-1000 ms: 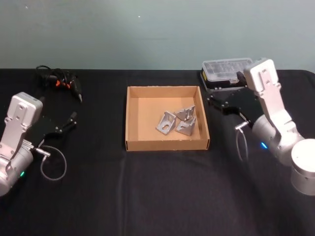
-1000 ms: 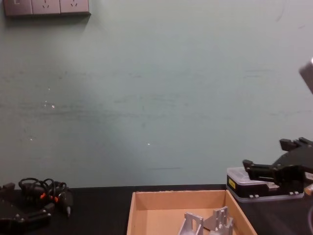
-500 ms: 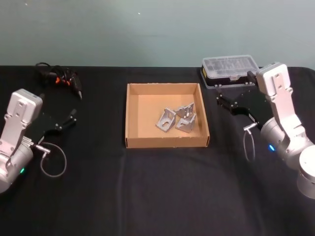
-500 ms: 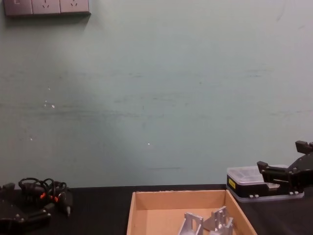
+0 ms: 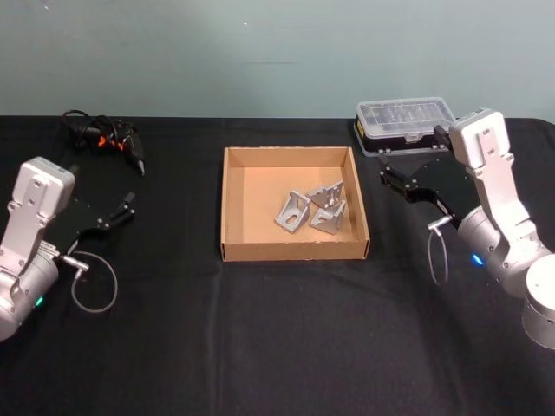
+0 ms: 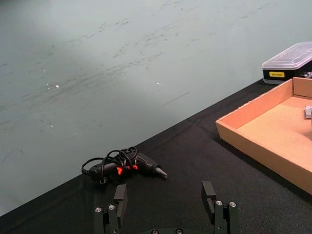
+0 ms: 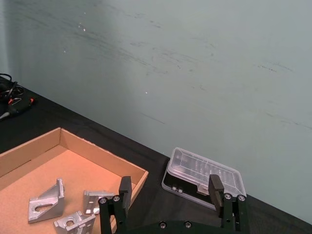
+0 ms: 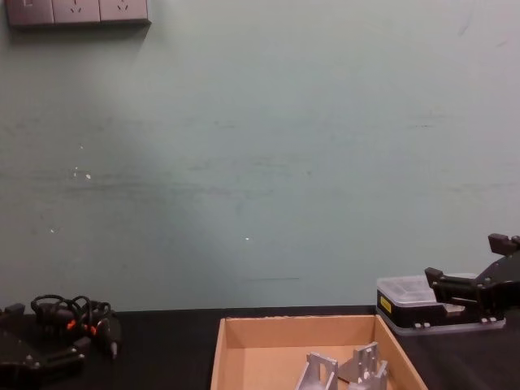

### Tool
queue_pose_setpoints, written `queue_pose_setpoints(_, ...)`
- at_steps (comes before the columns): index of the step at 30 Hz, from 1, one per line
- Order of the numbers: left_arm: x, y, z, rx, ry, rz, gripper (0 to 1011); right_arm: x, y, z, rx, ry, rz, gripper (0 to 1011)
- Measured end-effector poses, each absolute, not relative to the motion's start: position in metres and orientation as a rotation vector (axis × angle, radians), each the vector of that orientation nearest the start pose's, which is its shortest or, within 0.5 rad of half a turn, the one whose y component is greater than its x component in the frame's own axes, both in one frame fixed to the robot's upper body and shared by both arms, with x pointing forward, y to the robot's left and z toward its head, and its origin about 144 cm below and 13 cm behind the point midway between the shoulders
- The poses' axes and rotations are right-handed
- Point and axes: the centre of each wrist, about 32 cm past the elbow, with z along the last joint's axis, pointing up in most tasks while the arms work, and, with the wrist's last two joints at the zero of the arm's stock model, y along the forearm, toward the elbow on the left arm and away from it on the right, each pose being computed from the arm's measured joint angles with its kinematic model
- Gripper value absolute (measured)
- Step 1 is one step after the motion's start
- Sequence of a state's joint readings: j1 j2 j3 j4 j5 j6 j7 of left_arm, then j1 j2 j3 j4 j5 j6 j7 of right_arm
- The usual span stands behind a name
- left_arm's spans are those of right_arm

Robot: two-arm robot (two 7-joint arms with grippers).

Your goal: Use one hand to pick up the angle iron from the table and place it into the box.

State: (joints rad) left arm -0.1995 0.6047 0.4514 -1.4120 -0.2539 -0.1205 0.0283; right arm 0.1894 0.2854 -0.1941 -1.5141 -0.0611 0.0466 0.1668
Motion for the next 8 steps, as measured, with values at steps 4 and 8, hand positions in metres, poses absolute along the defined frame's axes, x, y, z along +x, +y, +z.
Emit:
queue_pose_setpoints(4, 0.4886, 0.3097, 1.1398, 0.304, -0.285, 1.248, 1000, 0.5073, -0.2559, 1.185, -0.259, -0.306, -1.242, 1002)
queue_pose_setpoints(8, 0.4886, 0.3097, 1.1398, 0.304, -0.285, 1.248, 1000, 0.5073, -0.2557, 1.1851, -0.259, -0.305, -1.241, 1002)
